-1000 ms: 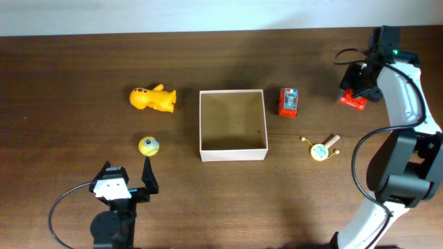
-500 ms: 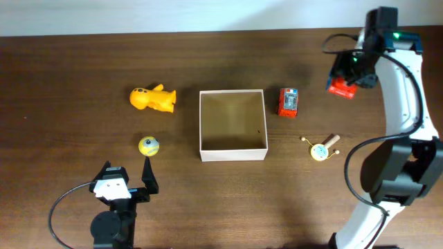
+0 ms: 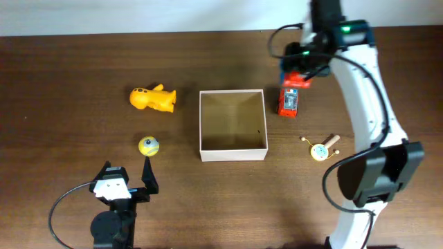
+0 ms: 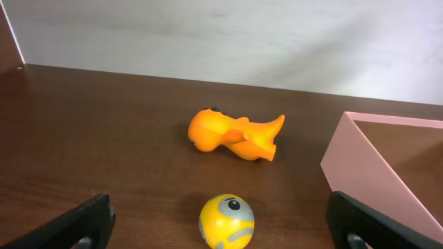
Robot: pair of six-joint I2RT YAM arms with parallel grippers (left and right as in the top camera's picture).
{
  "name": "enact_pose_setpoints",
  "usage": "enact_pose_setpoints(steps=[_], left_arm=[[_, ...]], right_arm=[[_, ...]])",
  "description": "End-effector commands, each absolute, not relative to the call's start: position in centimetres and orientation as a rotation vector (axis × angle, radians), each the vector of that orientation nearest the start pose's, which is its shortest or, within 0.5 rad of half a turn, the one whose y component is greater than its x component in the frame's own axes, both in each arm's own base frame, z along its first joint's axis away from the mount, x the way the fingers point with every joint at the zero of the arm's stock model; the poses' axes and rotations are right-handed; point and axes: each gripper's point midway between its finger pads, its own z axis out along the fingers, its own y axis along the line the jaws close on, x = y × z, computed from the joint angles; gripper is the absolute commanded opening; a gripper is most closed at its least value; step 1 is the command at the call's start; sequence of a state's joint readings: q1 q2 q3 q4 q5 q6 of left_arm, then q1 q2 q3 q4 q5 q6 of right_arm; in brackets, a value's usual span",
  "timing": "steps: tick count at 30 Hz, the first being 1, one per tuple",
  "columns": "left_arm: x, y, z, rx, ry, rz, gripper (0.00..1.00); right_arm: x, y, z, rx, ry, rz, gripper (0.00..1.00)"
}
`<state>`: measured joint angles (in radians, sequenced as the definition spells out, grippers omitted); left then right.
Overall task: Pack container
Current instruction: 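Lift the tank truck and carry it over the box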
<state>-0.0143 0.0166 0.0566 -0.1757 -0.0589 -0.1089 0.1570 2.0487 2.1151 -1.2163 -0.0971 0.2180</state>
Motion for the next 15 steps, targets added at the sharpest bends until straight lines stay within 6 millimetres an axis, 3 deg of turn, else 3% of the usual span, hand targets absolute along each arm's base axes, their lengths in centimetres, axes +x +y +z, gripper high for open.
enact_pose_setpoints(steps=[1,8,15], left_arm=[[24.2,0.6,15.3,-0.122,1.703,-0.049,0.99],[24.2,0.6,15.3,-0.122,1.703,-0.049,0.99],[24.2,0.6,15.3,-0.122,1.703,-0.049,0.99]], right_arm=[[46.1,14.2,22.5,-0.052,2.691,0.34,0.64],[43.8,20.2,22.5,-0.143,2.707,0.402,0.64],[42.1,22.9,22.2,-0.126,2.738,0.417,0.63]])
